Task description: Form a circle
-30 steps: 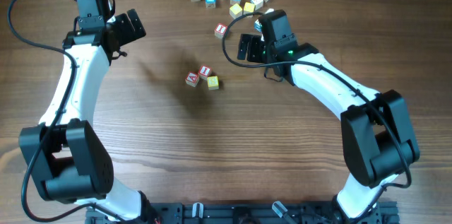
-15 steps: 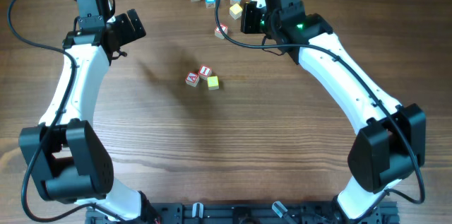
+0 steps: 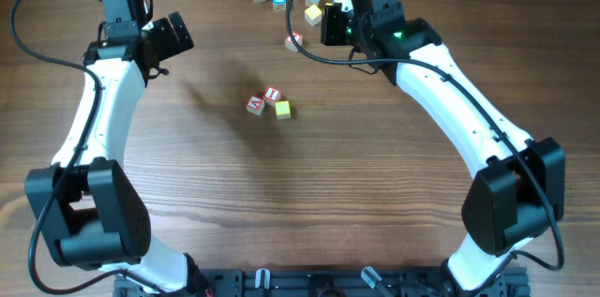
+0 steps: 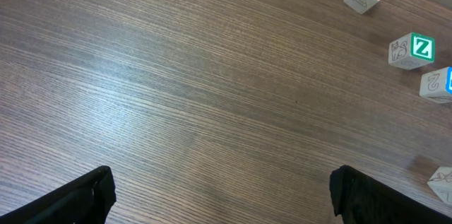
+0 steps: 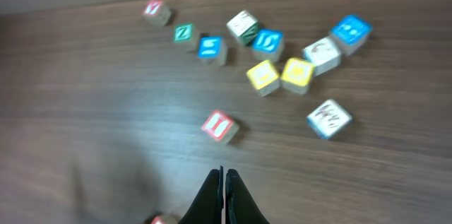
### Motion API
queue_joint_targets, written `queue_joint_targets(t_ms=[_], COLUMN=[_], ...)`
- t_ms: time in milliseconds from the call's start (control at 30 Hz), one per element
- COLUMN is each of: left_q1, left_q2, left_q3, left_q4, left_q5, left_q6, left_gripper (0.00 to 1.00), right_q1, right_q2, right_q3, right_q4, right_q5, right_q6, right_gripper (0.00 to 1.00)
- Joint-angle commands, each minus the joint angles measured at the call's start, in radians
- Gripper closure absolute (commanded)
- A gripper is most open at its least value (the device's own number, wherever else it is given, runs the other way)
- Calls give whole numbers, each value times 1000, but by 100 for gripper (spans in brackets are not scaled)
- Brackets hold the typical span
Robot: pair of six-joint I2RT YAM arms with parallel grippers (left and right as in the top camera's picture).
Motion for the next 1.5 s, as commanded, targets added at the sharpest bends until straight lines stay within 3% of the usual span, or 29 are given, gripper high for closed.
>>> queue_joint_targets(t_ms=[0, 300, 333, 367, 400, 433, 533, 667, 833, 967, 1067, 1400, 1467], left_q1=[1, 1, 1, 1, 1, 1, 1, 1, 1, 1, 1, 1, 1], left_q2=[-9, -9, -9, -9, -9, -9, -9, -9, -9, -9, -9, -9, -9], left_q3=[5, 5, 5, 5, 5, 5, 5, 5, 5, 5, 5, 5, 5], left_q4=[0, 0, 0, 0, 0, 0, 0, 0, 0, 0, 0, 0, 0], left_q5=[0, 0, 0, 1, 0, 0, 0, 1, 1, 1, 1, 0, 1], left_q6=[-9, -9, -9, -9, -9, -9, -9, -9, -9, -9, -9, -9, -9], left_gripper=[0, 0, 0, 0, 0, 0, 0, 0, 0, 0, 0, 0, 0], right_q1=[-5, -5, -5, -5, -5, -6, -19, -48, -86, -100, -100, -101, -100], right_q2=[-2, 147, 177, 194, 213, 242, 315, 373, 384, 388, 397, 446, 446], right_q3=[-11, -11, -11, -11, -11, -11, -11, -11, -11, -11, -11, -11, -11], right_q4=[18, 87, 93, 97, 100, 101, 109, 121, 185, 250, 266, 298, 307], right_q5=[180, 234, 234, 234, 234, 234, 234, 234, 233, 67, -7, 7, 6], right_q6=[-14, -227, -236, -247, -249, -248, -248, -248, -249, -350, -407, -522, -536], right_gripper=[96, 94, 73, 59, 53, 32, 16, 3, 3, 14, 13, 13, 25])
